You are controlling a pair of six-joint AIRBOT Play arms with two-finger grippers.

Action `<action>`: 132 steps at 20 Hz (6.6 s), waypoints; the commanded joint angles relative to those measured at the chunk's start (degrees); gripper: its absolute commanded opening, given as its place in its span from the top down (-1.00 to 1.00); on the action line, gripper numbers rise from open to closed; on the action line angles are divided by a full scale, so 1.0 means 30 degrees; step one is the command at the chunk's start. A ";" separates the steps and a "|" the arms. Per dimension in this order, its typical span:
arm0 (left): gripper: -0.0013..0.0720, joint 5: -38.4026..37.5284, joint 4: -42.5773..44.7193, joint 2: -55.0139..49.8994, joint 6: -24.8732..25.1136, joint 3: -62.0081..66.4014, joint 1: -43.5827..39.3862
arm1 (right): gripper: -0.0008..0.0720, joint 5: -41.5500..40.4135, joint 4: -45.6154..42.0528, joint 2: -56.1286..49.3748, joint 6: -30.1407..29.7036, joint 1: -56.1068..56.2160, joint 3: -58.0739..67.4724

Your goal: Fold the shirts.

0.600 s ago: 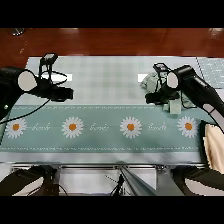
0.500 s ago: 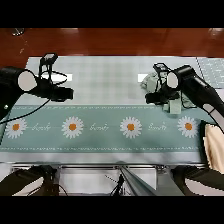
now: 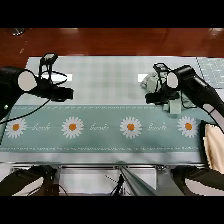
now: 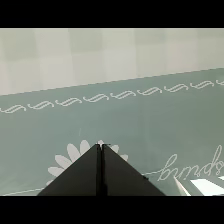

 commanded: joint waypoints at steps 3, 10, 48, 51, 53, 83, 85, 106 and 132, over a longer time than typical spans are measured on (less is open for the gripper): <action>0.89 0.0015 -0.0007 -0.0007 0.0000 -0.0007 0.0000 | 0.90 -0.0051 0.0015 -0.0015 0.0015 0.0022 0.0015; -0.12 0.4109 0.0452 -0.0022 0.0000 -0.0007 0.0044 | -0.18 -0.7628 -0.4896 -0.0029 0.0510 -0.0036 0.0007; -0.95 -0.1872 -0.3169 0.9165 0.0568 -0.4575 -0.0838 | 0.90 -0.3898 1.4557 0.7970 -1.2546 -1.0193 1.2174; -0.95 -0.0073 -0.3228 0.9165 0.0423 -0.5107 -0.0831 | 0.91 -0.2812 1.5985 0.8961 -1.3253 -1.0193 1.2174; -0.95 0.1144 -0.3242 0.9165 0.0058 -0.5115 -0.0831 | 0.90 -0.0947 1.7194 0.8954 -1.3464 -1.0193 1.2145; -0.95 -0.2397 -0.5289 0.8969 -0.2055 -0.6659 -0.0801 | -0.72 -0.0648 1.3049 0.4983 -1.0127 -1.1358 -0.0393; -0.95 -0.1100 -0.8313 0.8021 -0.1275 -0.9194 -0.0845 | -0.72 -0.1086 1.3406 0.6273 -1.0163 -1.3843 -0.3803; 0.89 0.6492 -1.6509 -0.0233 0.5909 -0.8247 -0.1239 | -0.72 -0.5071 1.5773 0.8174 -0.8480 -0.2346 -1.3646; 0.89 0.6594 -1.4462 0.4524 0.6091 0.7614 0.2047 | 0.91 0.1137 1.0688 0.5078 -0.7461 -0.5275 1.7755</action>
